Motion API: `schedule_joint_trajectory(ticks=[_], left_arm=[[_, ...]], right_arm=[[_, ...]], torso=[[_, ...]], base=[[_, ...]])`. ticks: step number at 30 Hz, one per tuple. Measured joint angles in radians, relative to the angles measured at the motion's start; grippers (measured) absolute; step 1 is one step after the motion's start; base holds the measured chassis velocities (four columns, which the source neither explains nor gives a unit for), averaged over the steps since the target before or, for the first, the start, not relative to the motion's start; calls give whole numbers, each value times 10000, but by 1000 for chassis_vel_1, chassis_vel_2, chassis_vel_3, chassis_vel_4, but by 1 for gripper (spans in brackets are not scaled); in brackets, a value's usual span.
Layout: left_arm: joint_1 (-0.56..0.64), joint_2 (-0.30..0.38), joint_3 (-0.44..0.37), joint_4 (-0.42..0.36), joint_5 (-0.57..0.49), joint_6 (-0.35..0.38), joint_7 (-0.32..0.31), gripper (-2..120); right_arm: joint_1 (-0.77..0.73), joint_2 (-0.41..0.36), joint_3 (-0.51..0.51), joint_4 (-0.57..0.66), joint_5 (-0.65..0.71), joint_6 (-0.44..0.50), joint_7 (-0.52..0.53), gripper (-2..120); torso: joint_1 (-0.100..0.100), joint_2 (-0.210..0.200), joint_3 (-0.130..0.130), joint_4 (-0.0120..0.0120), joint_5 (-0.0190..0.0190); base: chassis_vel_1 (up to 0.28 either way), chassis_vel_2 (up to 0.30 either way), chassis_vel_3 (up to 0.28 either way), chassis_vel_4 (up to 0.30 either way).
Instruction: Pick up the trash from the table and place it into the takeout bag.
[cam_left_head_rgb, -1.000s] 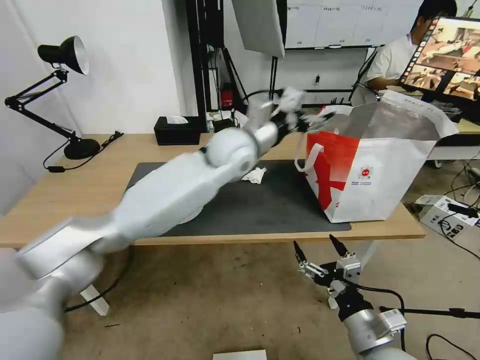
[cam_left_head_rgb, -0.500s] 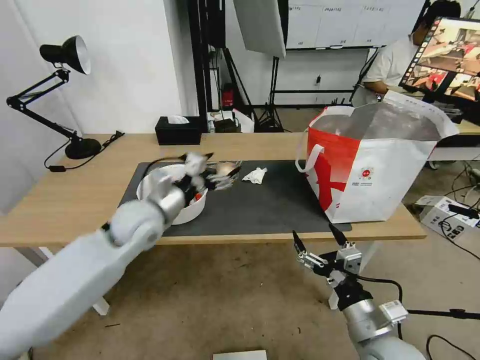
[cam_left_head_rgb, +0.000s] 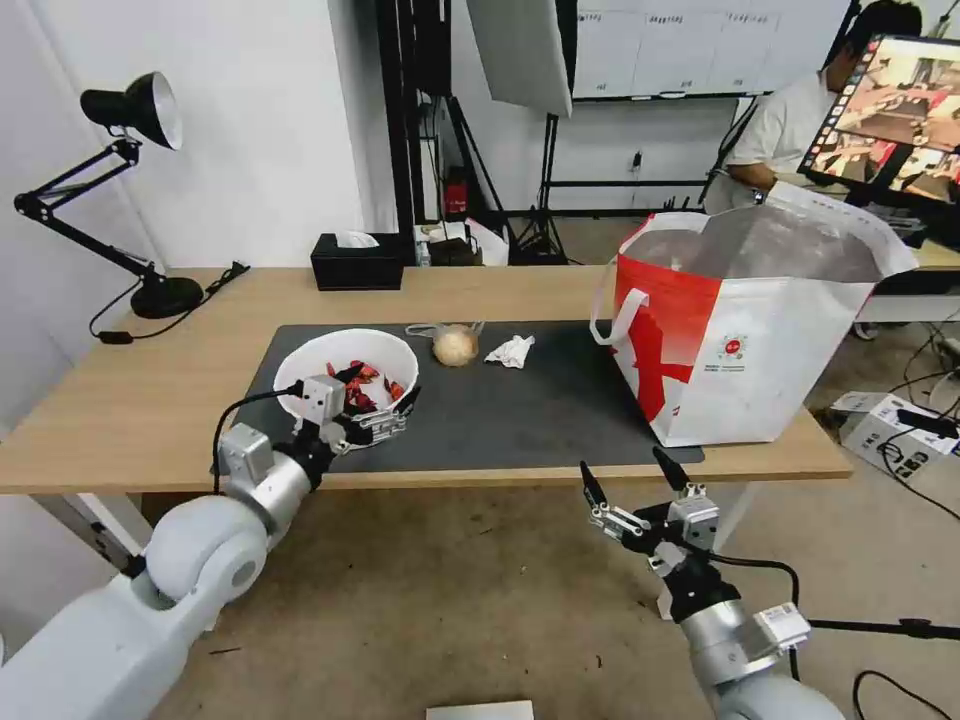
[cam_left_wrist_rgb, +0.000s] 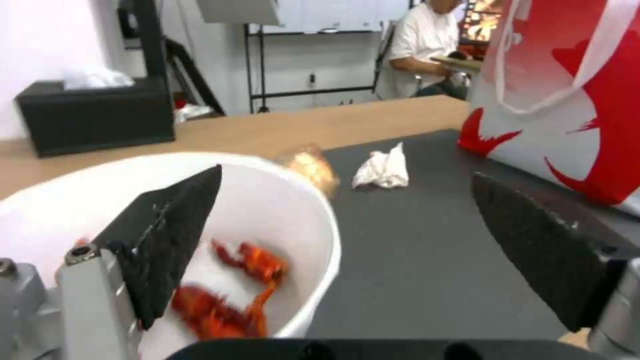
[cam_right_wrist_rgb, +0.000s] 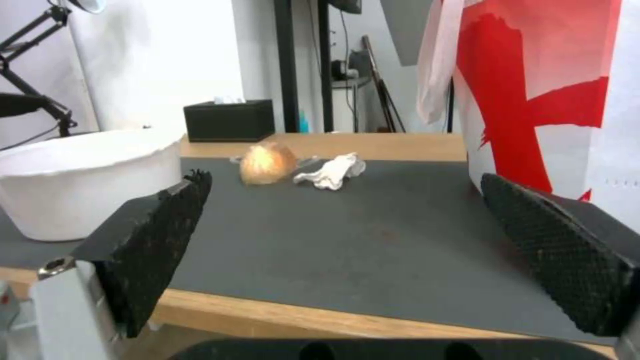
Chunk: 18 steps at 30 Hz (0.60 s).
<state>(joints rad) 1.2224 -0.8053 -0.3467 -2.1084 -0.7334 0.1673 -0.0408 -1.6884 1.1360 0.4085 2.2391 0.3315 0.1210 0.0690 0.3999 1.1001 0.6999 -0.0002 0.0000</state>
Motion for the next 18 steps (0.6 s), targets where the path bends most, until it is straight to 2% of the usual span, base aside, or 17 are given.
schedule_joint_trajectory(ticks=[6,9,18], left_arm=[[1217,-512,-838,-237,406,-76,53,100],[2052,-975,-1454,-405,739,-184,132,100],[3323,-1785,-2294,-470,1562,-272,129,100]], right_arm=[[32,-22,2,-78,-26,1,143,100],[71,-33,15,-191,-48,1,257,100],[92,-33,42,-264,-228,-62,612,100]], torso=[[0,0,0,1,0],[0,0,0,2,0],[0,0,0,2,1]], base=[[0,0,0,0],[0,0,0,0],[0,0,0,0]])
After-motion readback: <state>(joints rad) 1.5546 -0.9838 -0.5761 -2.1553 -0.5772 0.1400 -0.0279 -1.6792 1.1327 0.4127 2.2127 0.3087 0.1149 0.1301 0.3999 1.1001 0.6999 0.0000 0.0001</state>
